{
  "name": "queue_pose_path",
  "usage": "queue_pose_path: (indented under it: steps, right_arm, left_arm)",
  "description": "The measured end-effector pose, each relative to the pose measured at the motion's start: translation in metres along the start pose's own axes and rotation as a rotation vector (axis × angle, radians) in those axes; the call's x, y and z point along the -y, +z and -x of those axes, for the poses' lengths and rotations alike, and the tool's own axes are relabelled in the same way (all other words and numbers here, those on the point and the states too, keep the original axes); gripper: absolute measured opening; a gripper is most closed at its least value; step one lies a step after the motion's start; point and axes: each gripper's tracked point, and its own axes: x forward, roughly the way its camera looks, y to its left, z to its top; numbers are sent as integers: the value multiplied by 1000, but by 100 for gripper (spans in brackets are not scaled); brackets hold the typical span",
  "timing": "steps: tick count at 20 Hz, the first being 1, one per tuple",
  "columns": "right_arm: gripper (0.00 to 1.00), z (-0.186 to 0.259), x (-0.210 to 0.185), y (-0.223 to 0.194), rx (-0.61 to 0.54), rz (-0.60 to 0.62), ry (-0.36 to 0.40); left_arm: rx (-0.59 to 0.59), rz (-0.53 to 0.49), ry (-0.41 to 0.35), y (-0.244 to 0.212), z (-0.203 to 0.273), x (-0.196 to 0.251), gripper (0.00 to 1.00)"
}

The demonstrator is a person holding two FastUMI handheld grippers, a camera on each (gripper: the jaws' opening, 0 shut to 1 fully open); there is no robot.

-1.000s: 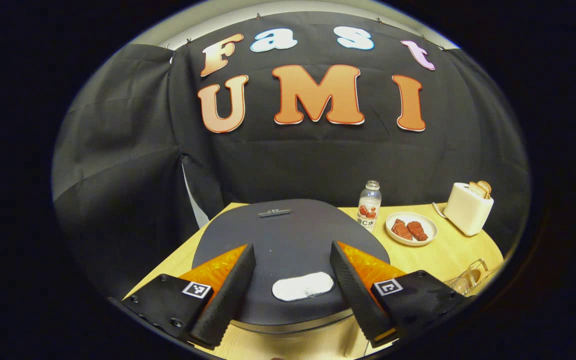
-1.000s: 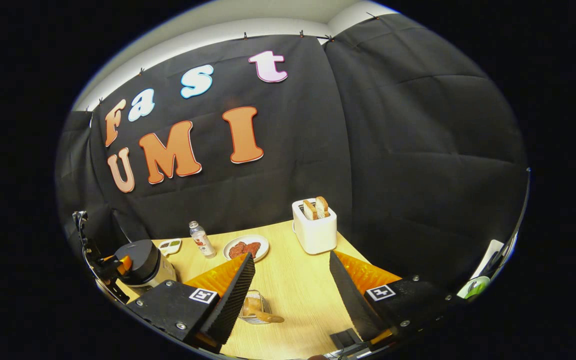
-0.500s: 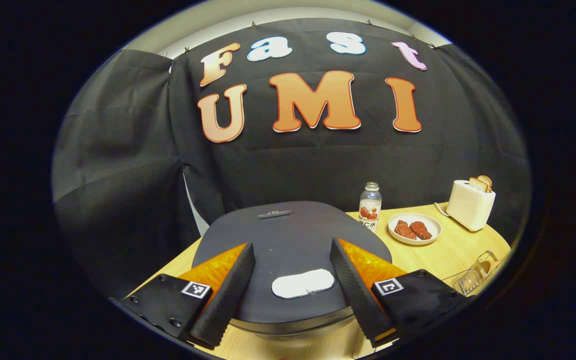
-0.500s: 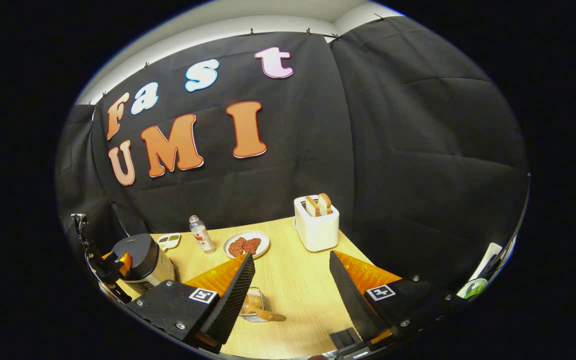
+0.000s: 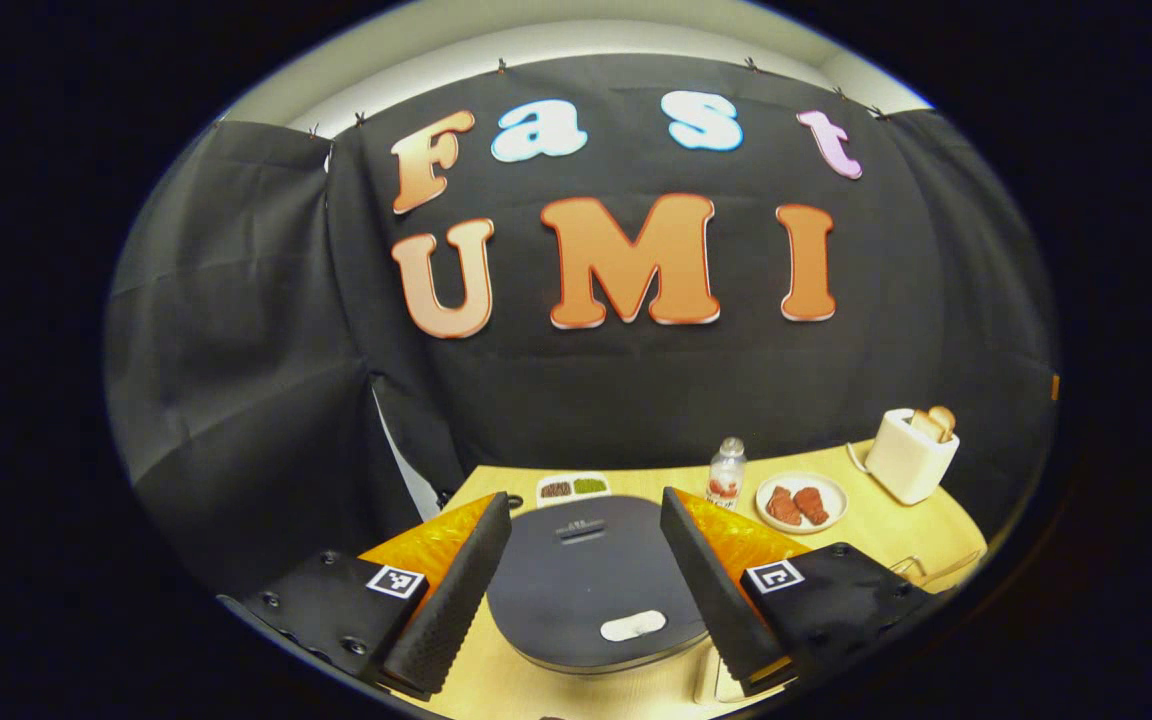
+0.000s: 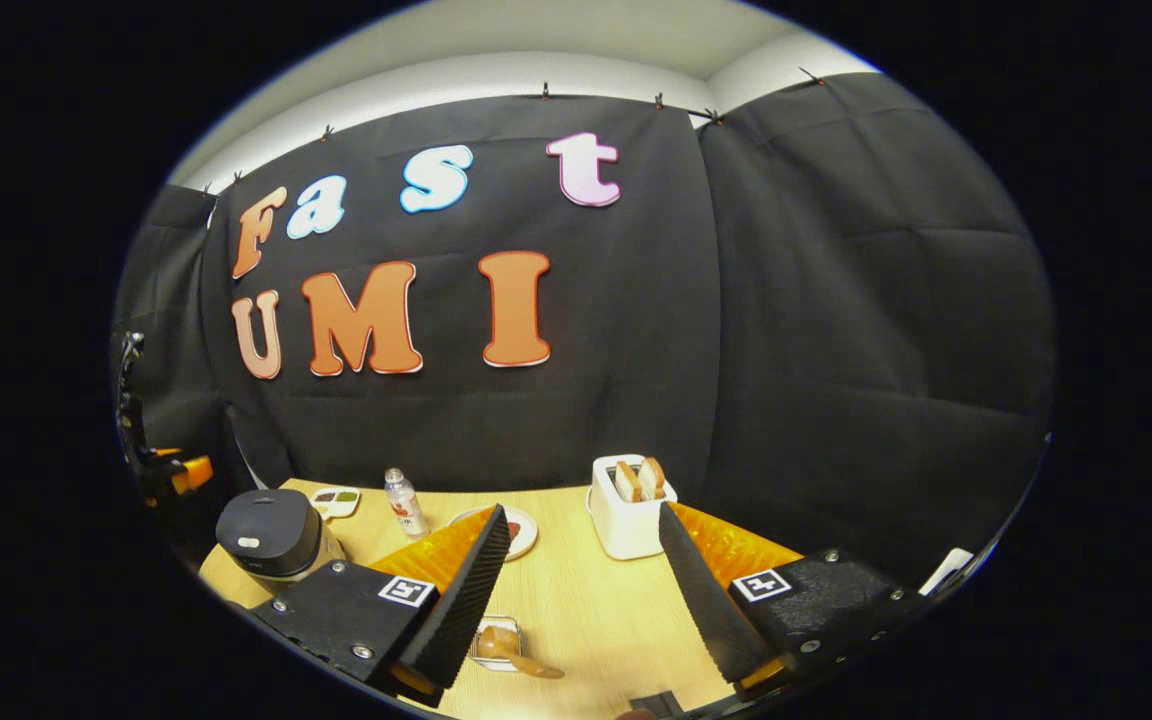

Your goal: Close the left gripper, press the button to open the rice cooker; take a wooden spoon from the chopstick holder with the right hand, scoop a spoonful of rice and pour it into the rice cooker, then put the wooden spoon back into the chopstick holder.

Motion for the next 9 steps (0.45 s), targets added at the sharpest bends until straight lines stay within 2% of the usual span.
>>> queue_pose_path:
  steps: [3, 4, 5, 6, 7, 9]
  right_arm:
    - [93, 6, -1, 36, 36, 35, -4]
    - [98, 9, -4, 51, 52, 36, 5]
    - [98, 12, -10, 63, 68, 30, 21]
    - [93, 16, -15, 72, 77, 21, 41]
    - [93, 19, -17, 79, 85, 10, 59]
    - [93, 25, -19, 96, 119, 8, 76]
  left_arm:
    - [75, -17, 28, 68, 36, -21, 94]
    - [92, -4, 25, 76, 53, -24, 97]
    - [106, 13, 13, 89, 63, -24, 100]
    - [111, 25, -10, 100, 74, -23, 100]
    - [126, 24, -24, 112, 86, -24, 94]
    - [153, 24, -33, 127, 102, -30, 94]
